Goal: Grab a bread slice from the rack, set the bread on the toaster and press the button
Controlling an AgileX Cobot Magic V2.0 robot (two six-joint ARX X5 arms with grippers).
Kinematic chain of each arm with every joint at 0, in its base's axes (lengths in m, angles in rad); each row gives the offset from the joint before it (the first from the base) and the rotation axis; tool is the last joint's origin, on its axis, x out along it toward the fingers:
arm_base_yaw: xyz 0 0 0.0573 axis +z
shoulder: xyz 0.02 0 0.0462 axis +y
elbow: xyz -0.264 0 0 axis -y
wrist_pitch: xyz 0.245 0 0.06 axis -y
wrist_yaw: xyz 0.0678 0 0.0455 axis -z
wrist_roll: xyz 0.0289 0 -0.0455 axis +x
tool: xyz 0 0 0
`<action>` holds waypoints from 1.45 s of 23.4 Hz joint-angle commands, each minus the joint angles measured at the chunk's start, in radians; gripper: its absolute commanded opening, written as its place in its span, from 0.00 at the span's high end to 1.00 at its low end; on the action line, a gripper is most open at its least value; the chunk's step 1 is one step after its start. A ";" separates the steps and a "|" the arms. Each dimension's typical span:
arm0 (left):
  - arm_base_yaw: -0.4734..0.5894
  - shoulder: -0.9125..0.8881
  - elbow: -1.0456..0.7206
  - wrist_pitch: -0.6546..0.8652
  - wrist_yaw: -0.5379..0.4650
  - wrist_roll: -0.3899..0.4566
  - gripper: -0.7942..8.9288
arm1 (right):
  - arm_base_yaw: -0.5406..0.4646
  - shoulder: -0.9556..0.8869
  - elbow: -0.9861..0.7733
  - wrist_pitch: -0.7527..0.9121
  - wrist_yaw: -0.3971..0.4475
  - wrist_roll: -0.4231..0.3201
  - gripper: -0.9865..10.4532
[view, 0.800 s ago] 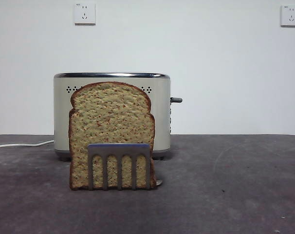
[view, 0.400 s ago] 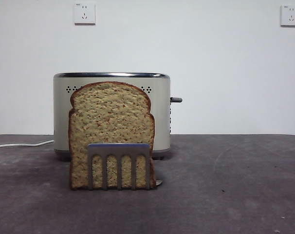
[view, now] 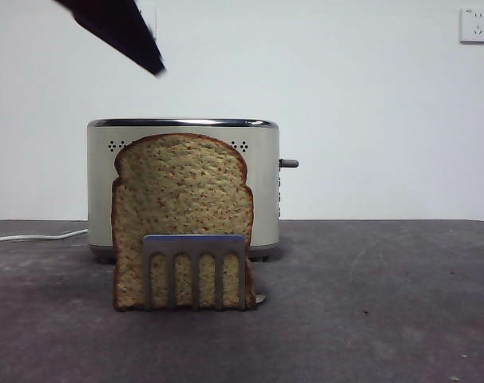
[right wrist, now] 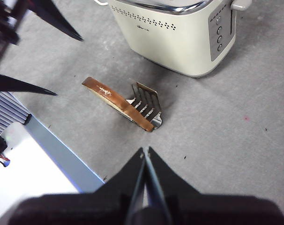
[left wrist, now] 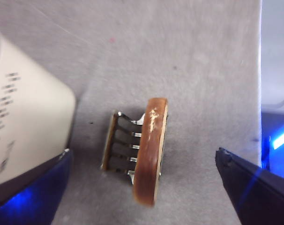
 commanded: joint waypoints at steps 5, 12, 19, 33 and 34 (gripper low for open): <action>-0.038 0.123 0.000 0.046 -0.030 0.053 0.37 | 0.002 0.000 0.002 0.004 -0.003 -0.008 0.92; -0.049 0.200 0.000 0.035 -0.029 0.053 0.67 | 0.002 0.000 0.002 0.005 -0.003 -0.008 0.92; -0.053 0.202 0.000 0.022 -0.027 0.053 0.93 | 0.002 0.000 0.002 0.005 -0.002 -0.008 0.92; -0.052 0.174 0.270 -0.161 -0.039 0.053 0.93 | 0.002 0.000 0.002 0.005 0.000 -0.009 0.92; -0.052 0.174 0.326 -0.195 -0.068 0.053 0.93 | 0.002 0.000 0.002 0.005 0.000 -0.009 0.92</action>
